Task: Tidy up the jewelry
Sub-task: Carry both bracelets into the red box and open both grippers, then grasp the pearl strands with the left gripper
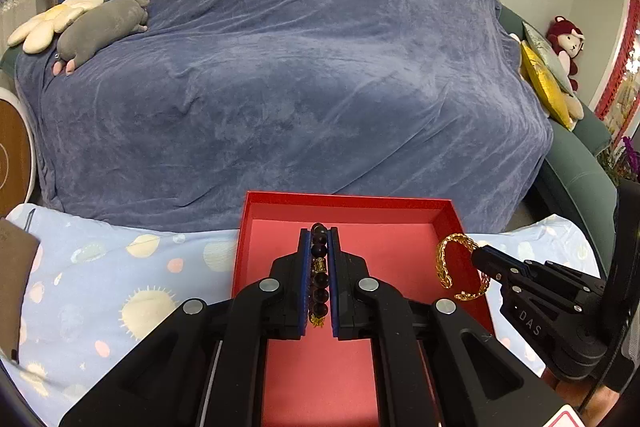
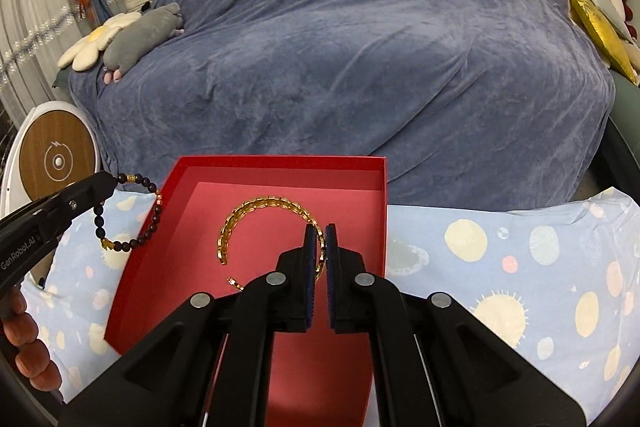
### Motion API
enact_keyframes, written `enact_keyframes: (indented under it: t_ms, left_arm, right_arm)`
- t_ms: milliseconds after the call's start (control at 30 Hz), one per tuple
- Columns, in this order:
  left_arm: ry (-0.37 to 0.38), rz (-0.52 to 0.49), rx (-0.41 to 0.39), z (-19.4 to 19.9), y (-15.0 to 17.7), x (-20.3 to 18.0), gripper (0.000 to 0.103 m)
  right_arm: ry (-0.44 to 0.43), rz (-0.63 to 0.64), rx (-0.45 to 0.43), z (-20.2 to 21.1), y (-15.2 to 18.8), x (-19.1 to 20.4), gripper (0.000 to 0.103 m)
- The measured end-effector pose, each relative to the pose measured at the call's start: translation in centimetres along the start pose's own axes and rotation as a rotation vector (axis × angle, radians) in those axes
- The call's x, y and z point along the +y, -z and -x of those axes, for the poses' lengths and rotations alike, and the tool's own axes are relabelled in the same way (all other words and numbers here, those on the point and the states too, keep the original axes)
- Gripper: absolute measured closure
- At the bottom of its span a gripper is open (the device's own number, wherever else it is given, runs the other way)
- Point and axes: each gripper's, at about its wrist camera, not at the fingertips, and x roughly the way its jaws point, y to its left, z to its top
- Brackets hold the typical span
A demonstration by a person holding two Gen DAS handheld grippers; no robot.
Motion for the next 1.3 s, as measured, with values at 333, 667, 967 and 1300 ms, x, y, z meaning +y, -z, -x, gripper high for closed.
enact_keyframes:
  t_ms: [333,667,967,1300]
  left_arm:
    - [-0.08,0.048,0.051,-7.0,-0.4,1.8,0.093]
    - [-0.072,0.034,-0.047,0.4,2.2,2.2,0.047]
    - [-0.051,0.007,-0.053,12.2,11.3,0.3,0.032]
    - [-0.049,0.009,0.08,15.1,23.3,-0.9,0.031]
  right_arm:
    - [0.056,0.037,0.086,-5.6,-0.9,-0.2,0.094]
    - [-0.007,0.033,-0.082,5.0,3.1,-1.0,0.065]
    - [-0.088,0.043,-0.113,17.1,13.3,-0.2,0.053]
    - [-0.077,0.047,-0.046,19.7,24.0,0.2,0.053]
